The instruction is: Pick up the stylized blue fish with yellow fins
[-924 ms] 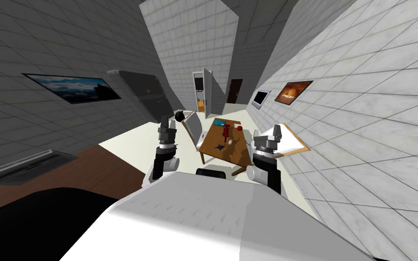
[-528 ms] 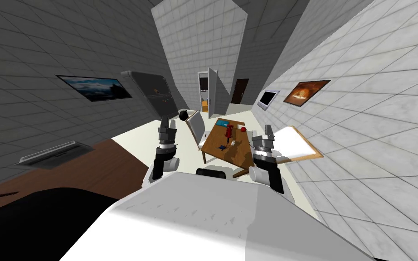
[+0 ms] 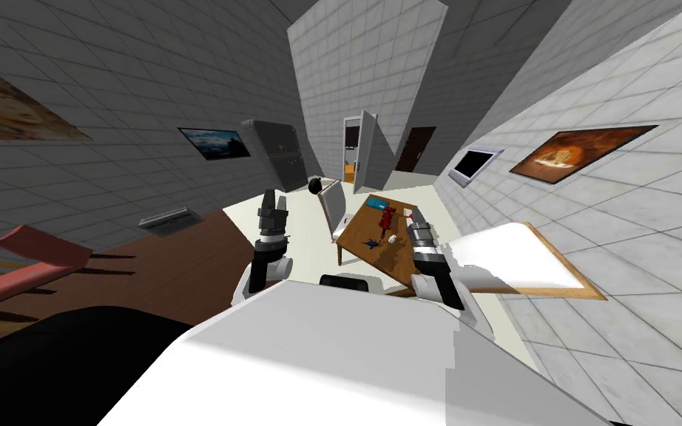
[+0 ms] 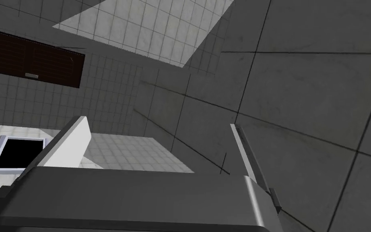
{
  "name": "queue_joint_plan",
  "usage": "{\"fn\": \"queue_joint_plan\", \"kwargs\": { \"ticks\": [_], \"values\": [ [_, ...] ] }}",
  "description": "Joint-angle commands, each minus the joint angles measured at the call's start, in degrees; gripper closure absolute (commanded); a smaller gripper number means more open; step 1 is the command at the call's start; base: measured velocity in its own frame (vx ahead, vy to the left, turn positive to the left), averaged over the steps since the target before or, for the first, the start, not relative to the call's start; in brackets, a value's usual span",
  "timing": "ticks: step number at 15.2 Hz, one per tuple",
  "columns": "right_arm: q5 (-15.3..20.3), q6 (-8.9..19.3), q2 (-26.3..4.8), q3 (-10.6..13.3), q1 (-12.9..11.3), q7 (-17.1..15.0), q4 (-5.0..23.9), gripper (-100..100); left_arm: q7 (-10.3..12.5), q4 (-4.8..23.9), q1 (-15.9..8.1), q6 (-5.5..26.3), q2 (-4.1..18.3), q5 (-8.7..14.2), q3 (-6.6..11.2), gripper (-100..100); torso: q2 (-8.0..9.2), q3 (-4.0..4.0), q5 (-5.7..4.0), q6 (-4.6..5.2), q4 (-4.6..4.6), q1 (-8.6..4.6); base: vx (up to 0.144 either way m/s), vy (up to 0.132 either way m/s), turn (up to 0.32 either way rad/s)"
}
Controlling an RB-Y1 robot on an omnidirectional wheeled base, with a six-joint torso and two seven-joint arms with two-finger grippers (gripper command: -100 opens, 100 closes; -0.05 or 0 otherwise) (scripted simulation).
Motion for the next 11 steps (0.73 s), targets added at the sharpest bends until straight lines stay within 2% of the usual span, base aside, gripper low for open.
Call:
{"fn": "queue_joint_plan", "kwargs": {
  "ticks": [1,2,3,4,5,6,7,8,11],
  "values": [
    [2.9,1.7,-1.9,0.6,0.3,1.5,1.4,-100,0.0,0.0,0.0,0.0,0.0,0.0,0.00,0,0.00,0.00,0.00,0.00,0.00,0.00,-0.026,-0.013,0.316],
    [3.1,1.7,-1.9,0.6,0.3,1.5,1.4,-100,0.0,0.0,0.0,0.0,0.0,0.0,0.00,0,0.00,0.00,0.00,-0.02,0.00,-0.01,-0.023,-0.012,0.256],
    [5.0,3.0,-3.4,0.8,0.5,2.4,2.4,-100,0.0,0.0,0.0,0.0,0.0,0.0,0.00,0,-0.01,0.00,0.00,0.01,0.00,0.00,-0.024,-0.006,0.328],
    [5.0,3.0,-3.4,0.8,0.5,2.4,2.4,-100,0.0,0.0,0.0,0.0,0.0,0.0,0.00,0,-0.01,0.00,0.00,-0.02,0.00,0.01,-0.023,-0.008,0.280],
    [7.0,4.3,-4.9,1.1,0.7,3.2,3.4,-100,0.0,0.0,0.0,0.0,0.0,0.0,0.00,0,-0.01,-0.01,0.00,0.01,0.00,0.01,-0.023,-0.006,0.332],
    [7.0,4.3,-4.9,1.1,0.7,3.2,3.4,-100,0.0,0.0,0.0,0.0,0.0,0.0,0.00,0,-0.01,-0.01,0.00,-0.01,0.00,0.01,-0.023,-0.008,0.309],
    [9.1,5.6,-6.4,1.5,0.9,4.0,4.6,-100,0.0,0.0,0.0,0.0,0.0,0.0,0.00,0,-0.01,-0.01,0.00,0.00,0.00,0.01,-0.028,-0.006,0.382],
    [9.1,5.6,-6.4,1.5,0.9,4.0,4.6,-100,0.0,0.0,0.0,0.0,0.0,0.0,0.00,0,-0.01,-0.01,0.00,-0.03,0.00,0.00,-0.025,-0.011,0.302],
    [13.2,8.1,-9.5,2.3,1.7,5.4,7.2,-100,0.0,0.0,0.0,0.0,0.0,0.0,0.00,0,-0.02,-0.01,0.00,0.01,0.00,0.00,-0.023,-0.008,0.338]
  ]
}}
